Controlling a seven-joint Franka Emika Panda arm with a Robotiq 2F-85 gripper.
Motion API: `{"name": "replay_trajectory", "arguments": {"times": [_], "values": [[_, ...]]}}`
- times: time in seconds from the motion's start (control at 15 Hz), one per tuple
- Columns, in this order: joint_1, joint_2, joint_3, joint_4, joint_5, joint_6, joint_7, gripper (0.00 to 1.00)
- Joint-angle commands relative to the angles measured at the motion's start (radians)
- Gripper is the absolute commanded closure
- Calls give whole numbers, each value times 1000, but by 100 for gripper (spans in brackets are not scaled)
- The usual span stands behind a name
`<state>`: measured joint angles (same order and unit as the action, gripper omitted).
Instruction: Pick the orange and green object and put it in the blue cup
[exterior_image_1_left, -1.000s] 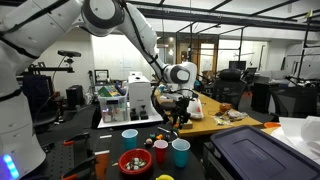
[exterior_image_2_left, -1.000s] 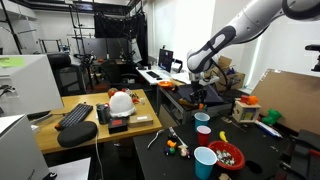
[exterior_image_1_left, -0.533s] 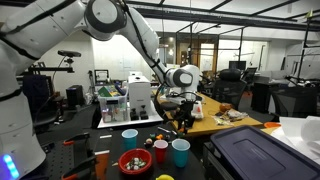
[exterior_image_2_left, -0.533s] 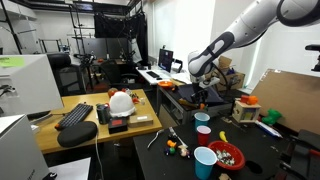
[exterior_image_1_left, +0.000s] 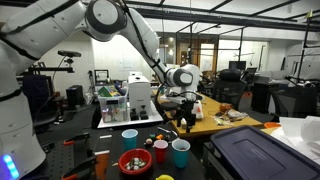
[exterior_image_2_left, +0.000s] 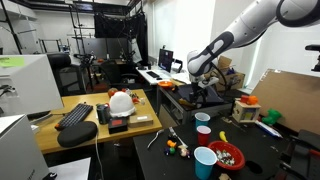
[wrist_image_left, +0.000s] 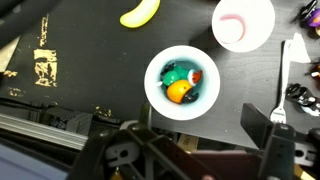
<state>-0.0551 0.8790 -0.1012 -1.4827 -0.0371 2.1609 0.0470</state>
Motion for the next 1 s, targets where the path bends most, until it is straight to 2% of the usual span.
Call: {"name": "replay_trajectory", "arguments": {"times": [0.0, 0.6, 0.93], "values": [[-3, -87, 28, -65, 4, -3, -26, 0], [9, -337, 170, -241, 68, -51, -164, 0], [33, -468, 205, -340, 98, -98, -192, 0]]}}
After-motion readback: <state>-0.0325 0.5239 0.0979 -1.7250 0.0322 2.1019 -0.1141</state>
